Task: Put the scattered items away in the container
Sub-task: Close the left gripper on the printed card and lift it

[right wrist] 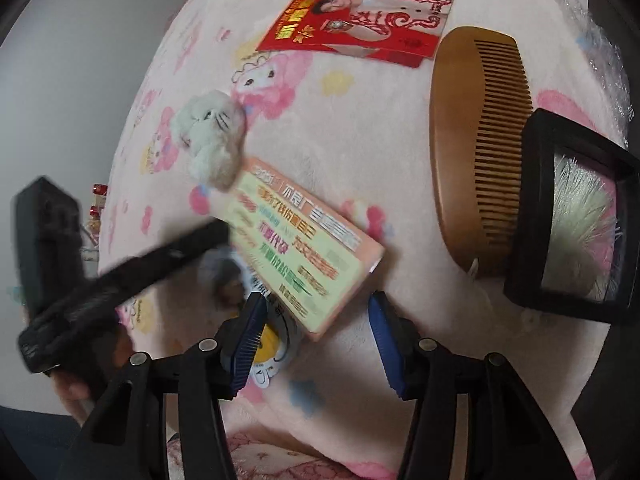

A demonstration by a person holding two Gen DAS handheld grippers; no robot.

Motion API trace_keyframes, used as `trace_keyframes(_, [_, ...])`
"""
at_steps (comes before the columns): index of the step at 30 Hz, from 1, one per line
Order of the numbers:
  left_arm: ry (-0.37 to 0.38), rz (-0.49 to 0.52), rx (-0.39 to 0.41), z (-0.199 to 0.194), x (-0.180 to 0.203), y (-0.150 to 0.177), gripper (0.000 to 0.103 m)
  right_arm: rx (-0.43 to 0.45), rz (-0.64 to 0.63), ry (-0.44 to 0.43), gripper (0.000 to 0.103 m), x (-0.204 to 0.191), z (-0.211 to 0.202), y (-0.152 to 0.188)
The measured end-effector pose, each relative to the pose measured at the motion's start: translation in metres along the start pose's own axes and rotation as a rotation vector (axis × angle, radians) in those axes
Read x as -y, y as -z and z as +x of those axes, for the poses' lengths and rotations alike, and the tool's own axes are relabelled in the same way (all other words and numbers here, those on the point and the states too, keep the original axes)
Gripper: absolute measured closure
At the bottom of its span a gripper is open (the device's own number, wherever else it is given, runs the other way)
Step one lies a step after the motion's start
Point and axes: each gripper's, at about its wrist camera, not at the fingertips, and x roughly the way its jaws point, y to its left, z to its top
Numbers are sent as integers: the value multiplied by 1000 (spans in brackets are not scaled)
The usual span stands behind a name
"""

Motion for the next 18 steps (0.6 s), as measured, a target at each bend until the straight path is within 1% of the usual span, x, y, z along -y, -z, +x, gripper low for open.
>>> trace_keyframes(1, [31, -9, -19, -3, -1, 6, 70, -4, -11, -16, 54, -1, -3, 0])
trace_keyframes(2, [48, 7, -28, -6, 1, 12, 70, -5, -22, -29, 54, -2, -6, 1])
trace_keyframes(3, [57, 29, -30, -10, 4, 18, 70, 4, -27, -34, 54, -2, -11, -1])
trace_keyframes(5, [88, 31, -21, -16, 3, 24, 67, 35, -33, -25, 54, -2, -20, -4])
trace_keyframes(7, [80, 18, 9, -18, 0, 18, 62, 46, -49, -3, 54, 3, -27, -5])
trace_keyframes(9, [45, 11, 51, -16, -3, 7, 61, 23, -57, 20, 54, 2, -18, -6])
trace_keyframes(10, [50, 7, 57, -14, -4, 1, 61, 12, -52, 28, 54, 1, -11, -6])
trace_keyframes(12, [49, 7, 33, -1, 0, -9, 62, -12, -63, 37, 54, 7, 1, -4])
trace_keyframes(13, [36, 11, 21, 2, 3, -10, 62, -20, -71, 39, 54, 5, 5, -5])
trace_keyframes(14, [42, 32, 11, 2, 11, -6, 62, -24, -73, 33, 54, 5, 7, -6])
trace_keyframes(15, [76, 50, 1, 1, 19, -2, 63, -17, -80, 22, 56, 3, 3, -5])
trace_keyframes(16, [95, 66, -3, -2, 24, 3, 63, -11, -94, 9, 60, 1, -1, -4])
trace_keyframes(17, [92, 88, 0, -8, 31, 10, 64, -5, -110, -3, 62, -1, -8, -2])
trace_keyframes(18, [91, 97, 2, -12, 34, 14, 65, 10, -123, 16, 62, -3, -16, 1])
